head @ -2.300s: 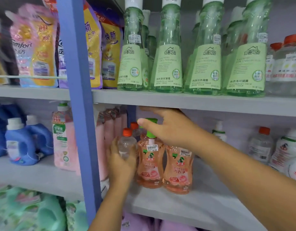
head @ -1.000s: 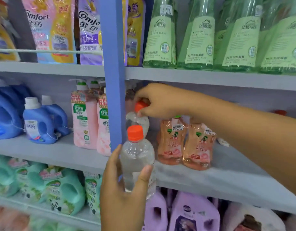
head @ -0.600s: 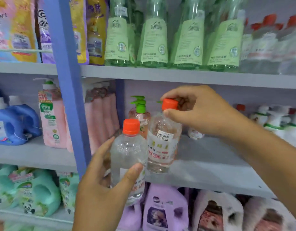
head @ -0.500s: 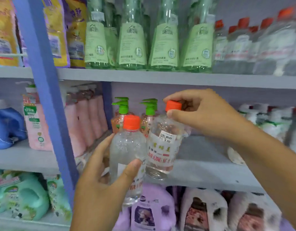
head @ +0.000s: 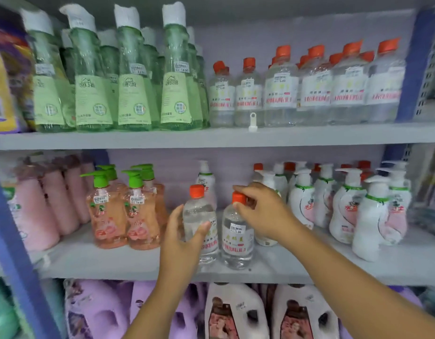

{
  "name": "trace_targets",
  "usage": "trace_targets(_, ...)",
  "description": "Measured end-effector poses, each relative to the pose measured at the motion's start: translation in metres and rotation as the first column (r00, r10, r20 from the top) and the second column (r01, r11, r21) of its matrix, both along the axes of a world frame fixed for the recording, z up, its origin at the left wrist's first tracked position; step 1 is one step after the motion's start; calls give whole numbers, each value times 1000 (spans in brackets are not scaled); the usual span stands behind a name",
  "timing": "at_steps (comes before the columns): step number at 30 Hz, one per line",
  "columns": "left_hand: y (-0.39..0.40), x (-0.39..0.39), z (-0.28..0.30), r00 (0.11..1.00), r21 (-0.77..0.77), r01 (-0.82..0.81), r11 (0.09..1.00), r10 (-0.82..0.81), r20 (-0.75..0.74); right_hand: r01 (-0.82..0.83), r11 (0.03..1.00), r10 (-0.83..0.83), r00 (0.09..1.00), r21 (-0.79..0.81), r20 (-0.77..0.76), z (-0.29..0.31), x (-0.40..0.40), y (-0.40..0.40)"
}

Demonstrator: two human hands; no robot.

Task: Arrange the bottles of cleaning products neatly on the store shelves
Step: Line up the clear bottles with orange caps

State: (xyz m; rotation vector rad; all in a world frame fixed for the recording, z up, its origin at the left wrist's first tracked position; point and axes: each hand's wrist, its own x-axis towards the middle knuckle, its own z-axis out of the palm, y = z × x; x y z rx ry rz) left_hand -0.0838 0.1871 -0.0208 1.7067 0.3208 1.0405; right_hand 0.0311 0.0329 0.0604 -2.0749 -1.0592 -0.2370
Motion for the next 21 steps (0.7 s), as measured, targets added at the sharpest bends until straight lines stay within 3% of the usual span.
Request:
trace_targets(5,6,17,-12,1000,26,-23,999,23,-4,23,990,14,966,139,-258,-30,10,-2)
trace_targets(10,29,11,-33,985,-4,119,993,-118,-128,45,971,68,890,234,-451,-98,-10,-6)
trace_targets(14,42,11,-39,958,37,159,987,-145,-247,102,973,12,872,205,-489,-104,-10,-1)
trace_targets(21,24,0,-28,970,1,185,983,-182,-162,182,956,-61,890,230,-452,-83,-31,-9)
